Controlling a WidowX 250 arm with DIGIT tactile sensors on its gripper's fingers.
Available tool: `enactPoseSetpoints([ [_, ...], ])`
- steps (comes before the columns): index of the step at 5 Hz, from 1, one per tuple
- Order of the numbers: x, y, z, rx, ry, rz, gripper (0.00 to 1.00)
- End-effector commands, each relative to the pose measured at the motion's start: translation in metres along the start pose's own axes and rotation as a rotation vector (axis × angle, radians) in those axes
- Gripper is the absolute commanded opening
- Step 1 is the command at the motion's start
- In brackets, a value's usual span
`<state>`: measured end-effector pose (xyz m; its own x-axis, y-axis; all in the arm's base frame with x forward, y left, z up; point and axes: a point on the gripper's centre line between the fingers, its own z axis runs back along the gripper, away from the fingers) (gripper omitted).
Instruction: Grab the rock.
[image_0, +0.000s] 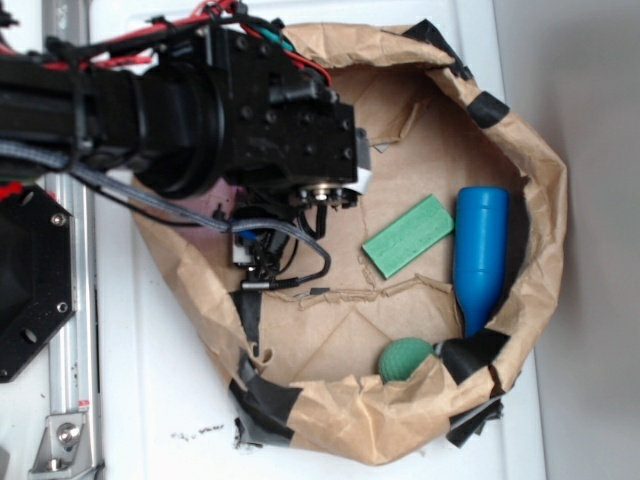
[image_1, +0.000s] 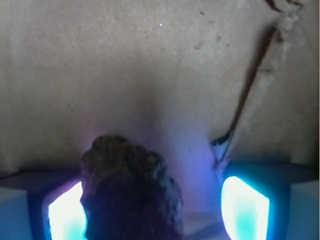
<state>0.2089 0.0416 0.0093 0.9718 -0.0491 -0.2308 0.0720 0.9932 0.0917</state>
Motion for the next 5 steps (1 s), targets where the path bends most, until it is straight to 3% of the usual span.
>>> enactPoseSetpoints([
  [1,-0.011,-0.007,0.006,-0.006,-0.059,0.001,0.00],
  [4,-0.008,-0.019,0.025,-0.093,-0.120,-0.025,0.00],
  [5,-0.002,-0.020,0.063,-0.114,-0.156,0.023,0.00],
])
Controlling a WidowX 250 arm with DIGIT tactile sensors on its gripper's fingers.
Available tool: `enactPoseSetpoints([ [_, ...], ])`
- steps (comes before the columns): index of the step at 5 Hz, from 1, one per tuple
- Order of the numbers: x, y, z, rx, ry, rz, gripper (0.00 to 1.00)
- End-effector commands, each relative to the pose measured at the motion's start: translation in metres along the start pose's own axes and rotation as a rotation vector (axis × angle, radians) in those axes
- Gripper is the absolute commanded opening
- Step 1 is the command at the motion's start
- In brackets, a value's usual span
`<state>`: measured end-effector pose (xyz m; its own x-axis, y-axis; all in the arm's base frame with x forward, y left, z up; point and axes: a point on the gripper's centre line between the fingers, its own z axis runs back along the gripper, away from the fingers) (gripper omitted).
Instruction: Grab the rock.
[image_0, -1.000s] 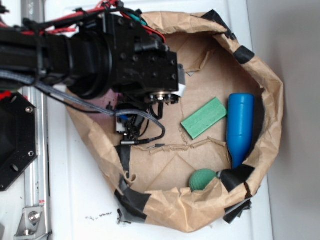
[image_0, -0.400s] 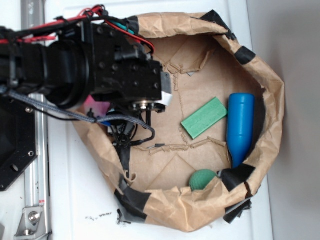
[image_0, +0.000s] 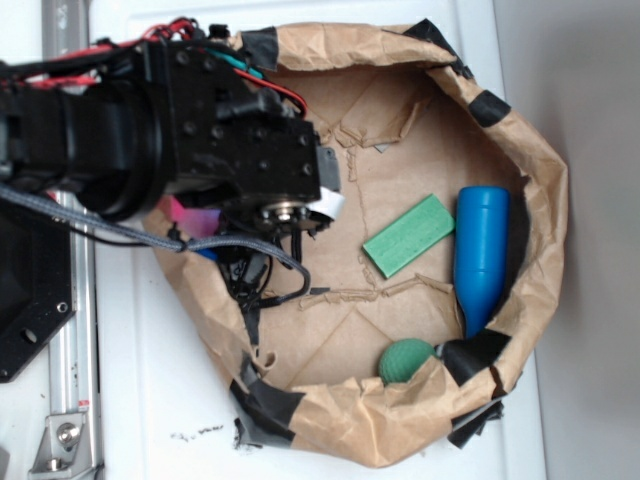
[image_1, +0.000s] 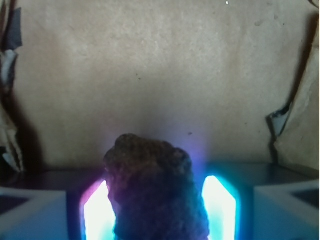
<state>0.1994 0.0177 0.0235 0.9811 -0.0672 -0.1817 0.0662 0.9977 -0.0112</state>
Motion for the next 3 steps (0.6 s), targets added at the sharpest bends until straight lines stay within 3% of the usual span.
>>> enactPoseSetpoints([
  [1,0.023,-0.015,0.102,-0.019,-0.160,0.094,0.00],
  [2,0.027,-0.026,0.131,-0.026,-0.165,0.120,0.00],
  [3,0.031,-0.031,0.125,0.009,-0.175,0.150,0.00],
])
